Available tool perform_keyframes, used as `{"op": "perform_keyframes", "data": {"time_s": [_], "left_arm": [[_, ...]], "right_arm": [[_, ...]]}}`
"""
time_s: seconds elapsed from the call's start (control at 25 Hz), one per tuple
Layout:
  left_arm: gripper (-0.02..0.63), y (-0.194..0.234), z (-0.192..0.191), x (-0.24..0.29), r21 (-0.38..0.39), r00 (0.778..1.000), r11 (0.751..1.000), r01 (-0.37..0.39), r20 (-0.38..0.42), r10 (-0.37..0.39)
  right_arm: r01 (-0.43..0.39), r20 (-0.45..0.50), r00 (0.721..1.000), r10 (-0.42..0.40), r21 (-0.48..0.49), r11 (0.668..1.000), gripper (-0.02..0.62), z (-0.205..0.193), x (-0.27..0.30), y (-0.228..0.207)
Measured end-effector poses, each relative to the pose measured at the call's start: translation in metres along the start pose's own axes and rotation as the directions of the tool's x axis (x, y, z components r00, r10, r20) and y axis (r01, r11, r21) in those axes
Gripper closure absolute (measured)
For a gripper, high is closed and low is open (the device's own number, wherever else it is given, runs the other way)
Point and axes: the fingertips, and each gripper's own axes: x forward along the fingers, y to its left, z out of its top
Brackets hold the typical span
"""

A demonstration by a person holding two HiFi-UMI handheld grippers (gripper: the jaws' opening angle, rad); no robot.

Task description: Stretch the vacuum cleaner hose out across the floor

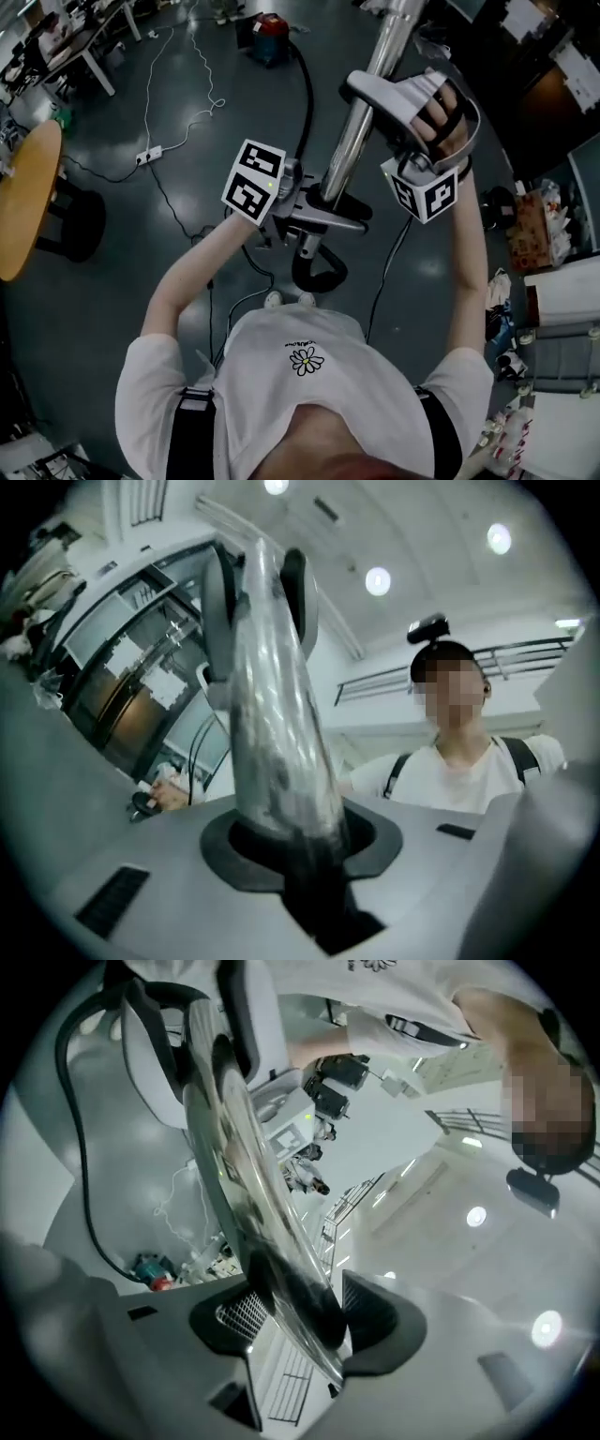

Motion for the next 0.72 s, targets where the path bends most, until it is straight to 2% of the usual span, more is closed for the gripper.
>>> {"op": "perform_keyframes", "data": {"time_s": [0.04,0.08,0.12,0.2,0.32,0.36,0.4,0.44,0.48,0.52,0.56,0.6,0.68,0.72], "left_arm": [[0.494,0.000,0.008,0.004,-0.034,0.997,0.999,0.027,0.067,-0.024],[0.495,0.001,0.012,0.010,-0.060,0.995,0.997,0.043,0.095,-0.037],[0.495,0.002,0.012,0.018,-0.077,0.995,0.996,0.054,0.092,-0.047],[0.495,0.002,0.001,0.036,-0.114,0.992,0.987,0.115,0.057,-0.109],[0.495,-0.007,-0.026,0.059,-0.192,0.966,0.947,0.259,0.045,-0.255],[0.495,-0.010,-0.034,0.064,-0.216,0.954,0.930,0.298,0.056,-0.293],[0.495,-0.011,-0.043,0.067,-0.228,0.947,0.919,0.321,0.070,-0.314],[0.499,-0.011,-0.052,0.068,-0.227,0.946,0.919,0.323,0.082,-0.312],[0.500,-0.008,-0.059,0.069,-0.219,0.953,0.927,0.304,0.090,-0.291],[0.500,-0.002,-0.064,0.072,-0.210,0.961,0.939,0.273,0.096,-0.258],[0.500,0.006,-0.063,0.076,-0.203,0.970,0.949,0.239,0.100,-0.223],[0.501,0.014,-0.060,0.082,-0.198,0.977,0.958,0.205,0.104,-0.187],[0.500,0.034,-0.047,0.105,-0.190,0.989,0.974,0.120,0.113,-0.100],[0.500,0.045,-0.041,0.120,-0.183,0.992,0.981,0.067,0.120,-0.045]], "right_arm": [[-0.029,-0.022,0.999,0.031,0.053,0.998,0.373,-0.007,-0.004,0.001],[-0.052,-0.050,0.997,0.058,0.111,0.992,0.350,-0.015,-0.010,0.002],[-0.067,-0.083,0.993,0.081,0.156,0.985,0.341,-0.022,-0.020,0.004],[-0.101,-0.151,0.980,0.130,0.186,0.977,0.337,-0.028,-0.049,0.010],[-0.167,-0.241,0.949,0.204,0.168,0.972,0.332,-0.027,-0.103,0.015],[-0.160,-0.300,0.931,0.210,0.181,0.970,0.332,-0.038,-0.124,0.008],[-0.115,-0.382,0.903,0.195,0.223,0.968,0.331,-0.057,-0.150,-0.007],[-0.020,-0.473,0.865,0.169,0.302,0.953,0.331,-0.081,-0.179,-0.027],[0.112,-0.555,0.818,0.151,0.412,0.904,0.333,-0.101,-0.209,-0.046],[0.250,-0.609,0.778,0.157,0.529,0.811,0.332,-0.115,-0.235,-0.063],[0.349,-0.615,0.766,0.186,0.641,0.684,0.333,-0.117,-0.253,-0.073],[0.381,-0.567,0.791,0.233,0.752,0.538,0.333,-0.107,-0.266,-0.072],[0.303,-0.362,0.868,0.340,0.928,0.215,0.333,-0.060,-0.290,-0.036],[0.250,-0.257,0.886,0.385,0.966,0.069,0.333,-0.029,-0.300,-0.013]]}}
